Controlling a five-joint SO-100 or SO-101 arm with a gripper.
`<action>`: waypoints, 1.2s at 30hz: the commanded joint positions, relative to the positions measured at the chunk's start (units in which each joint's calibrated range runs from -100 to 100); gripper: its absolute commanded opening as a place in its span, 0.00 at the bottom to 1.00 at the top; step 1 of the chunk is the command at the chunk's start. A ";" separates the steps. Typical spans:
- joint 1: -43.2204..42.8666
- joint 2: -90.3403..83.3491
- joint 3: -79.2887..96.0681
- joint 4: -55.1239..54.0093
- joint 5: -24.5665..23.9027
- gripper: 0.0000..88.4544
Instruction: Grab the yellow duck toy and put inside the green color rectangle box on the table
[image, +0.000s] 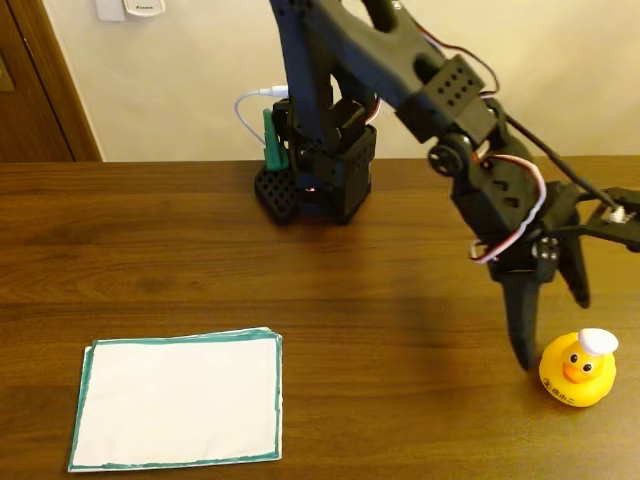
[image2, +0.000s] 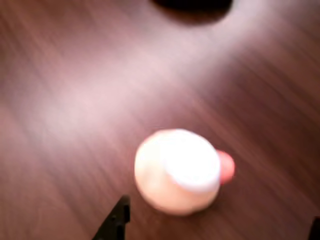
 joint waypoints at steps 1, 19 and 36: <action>-1.24 4.26 -6.65 -2.54 -0.15 0.71; -3.24 18.93 -4.83 -25.55 -2.05 0.60; -3.24 14.30 -4.10 -12.00 -4.25 0.60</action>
